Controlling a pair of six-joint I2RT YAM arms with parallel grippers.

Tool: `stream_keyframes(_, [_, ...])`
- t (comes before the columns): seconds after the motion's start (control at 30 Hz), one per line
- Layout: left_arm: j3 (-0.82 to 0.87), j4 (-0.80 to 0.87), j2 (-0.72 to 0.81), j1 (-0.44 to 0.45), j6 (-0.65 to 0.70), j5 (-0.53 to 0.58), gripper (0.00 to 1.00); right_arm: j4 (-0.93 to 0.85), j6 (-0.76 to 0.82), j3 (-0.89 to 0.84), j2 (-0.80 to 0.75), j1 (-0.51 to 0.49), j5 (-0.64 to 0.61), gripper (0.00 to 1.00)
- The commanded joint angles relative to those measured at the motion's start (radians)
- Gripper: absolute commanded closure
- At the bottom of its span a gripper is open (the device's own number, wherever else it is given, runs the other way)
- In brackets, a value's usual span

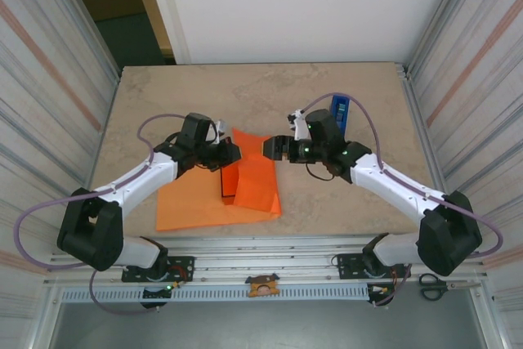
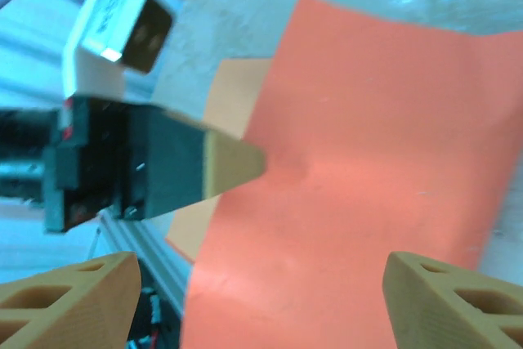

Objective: Wrap the gift box in paper
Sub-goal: First fold the wrapping paper around the gift box.

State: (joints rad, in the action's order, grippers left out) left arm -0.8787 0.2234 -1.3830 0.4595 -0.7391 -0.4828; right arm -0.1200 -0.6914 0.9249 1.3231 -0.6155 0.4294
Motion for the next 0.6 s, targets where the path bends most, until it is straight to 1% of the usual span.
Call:
stream_keyframes(0.0, [-0.011,0.042,0.041,-0.002,0.051,0.040,1.00,-0.100,-0.081,-0.012,0.048,0.035,-0.024,0.21])
stream_keyframes(0.1, [-0.007,0.052,0.047,-0.002,0.062,0.048,1.00,-0.093,-0.113,-0.005,0.110,0.049,0.029,0.19])
stream_keyframes(0.2, [-0.004,0.065,0.044,-0.002,0.076,0.057,0.99,-0.097,-0.125,0.027,0.182,0.038,0.071,0.13])
stream_keyframes(0.27, [0.000,0.068,0.038,-0.004,0.080,0.058,0.99,-0.111,-0.122,0.054,0.227,0.027,0.085,0.10])
stream_keyframes(0.4, [0.008,0.074,0.035,-0.004,0.084,0.068,0.98,-0.120,-0.113,0.094,0.303,0.001,0.112,0.08])
stream_keyframes(0.57, [0.016,0.071,0.029,-0.008,0.079,0.072,0.98,-0.117,-0.108,0.111,0.348,-0.020,0.122,0.07])
